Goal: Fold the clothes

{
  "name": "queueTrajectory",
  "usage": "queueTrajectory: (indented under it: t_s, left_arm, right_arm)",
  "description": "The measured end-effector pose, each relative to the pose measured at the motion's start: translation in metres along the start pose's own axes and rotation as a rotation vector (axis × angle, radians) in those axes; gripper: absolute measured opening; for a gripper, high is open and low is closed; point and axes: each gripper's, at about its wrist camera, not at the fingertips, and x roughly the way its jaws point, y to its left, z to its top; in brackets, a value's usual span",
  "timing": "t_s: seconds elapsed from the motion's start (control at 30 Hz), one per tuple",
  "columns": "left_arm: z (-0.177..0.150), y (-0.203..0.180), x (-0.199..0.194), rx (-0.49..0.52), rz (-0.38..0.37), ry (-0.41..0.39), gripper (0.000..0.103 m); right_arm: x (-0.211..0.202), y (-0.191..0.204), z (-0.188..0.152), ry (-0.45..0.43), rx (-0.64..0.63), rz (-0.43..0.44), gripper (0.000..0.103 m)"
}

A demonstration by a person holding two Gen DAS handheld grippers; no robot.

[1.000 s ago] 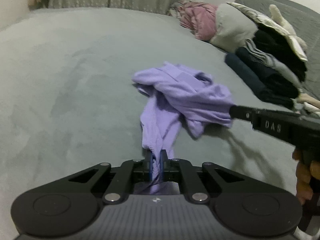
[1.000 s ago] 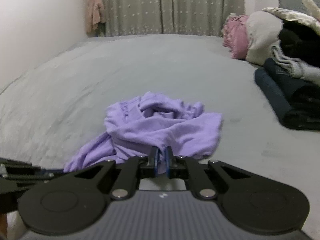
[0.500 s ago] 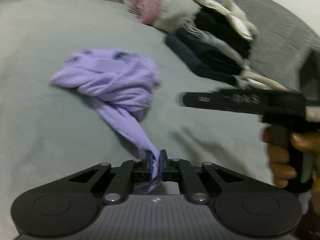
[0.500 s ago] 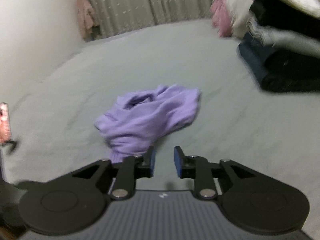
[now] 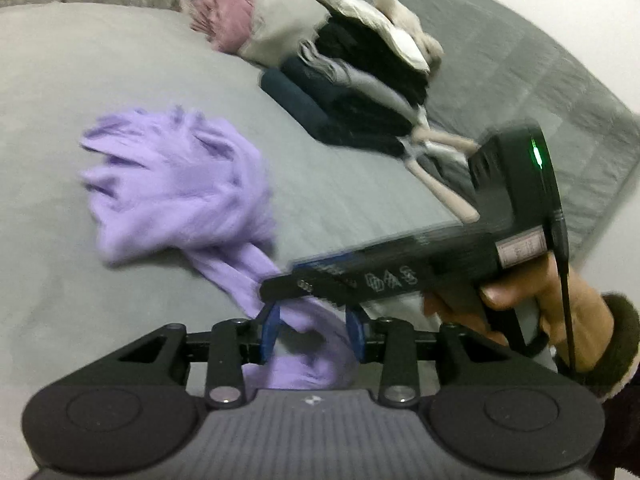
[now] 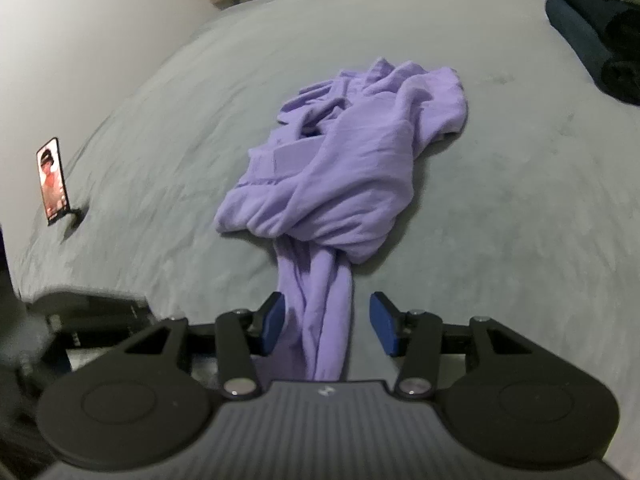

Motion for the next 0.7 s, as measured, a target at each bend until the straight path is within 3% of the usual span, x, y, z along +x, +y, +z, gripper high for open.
queueTrajectory:
  t_s: [0.13,0.23,0.33,0.43,0.57,0.7]
  left_arm:
    - [0.008,0.003,-0.017,0.111,-0.036,-0.003,0.062]
    - [0.008,0.007,-0.029,0.140,-0.029,-0.012,0.065]
    - [0.014,0.022,-0.035,0.094,0.049,-0.048,0.066]
    - [0.024,0.043,-0.028,-0.017,0.146,-0.108,0.066]
    - [0.035,0.058,-0.014,-0.076,0.249,-0.142,0.066]
    - [0.042,0.068,0.002,-0.103,0.288,-0.144,0.062]
  right_arm:
    - [-0.001,-0.004,0.003,0.008,0.042,0.072,0.060]
    - [-0.003,-0.006,0.005,0.005,0.047,0.064,0.060]
    - [-0.005,-0.010,0.005,-0.001,0.056,0.037,0.060]
    - [-0.007,-0.015,0.004,-0.006,0.068,0.031,0.060]
    - [-0.009,-0.002,-0.004,-0.008,0.001,-0.007,0.060]
    - [-0.007,0.015,-0.013,-0.007,-0.078,-0.024,0.060]
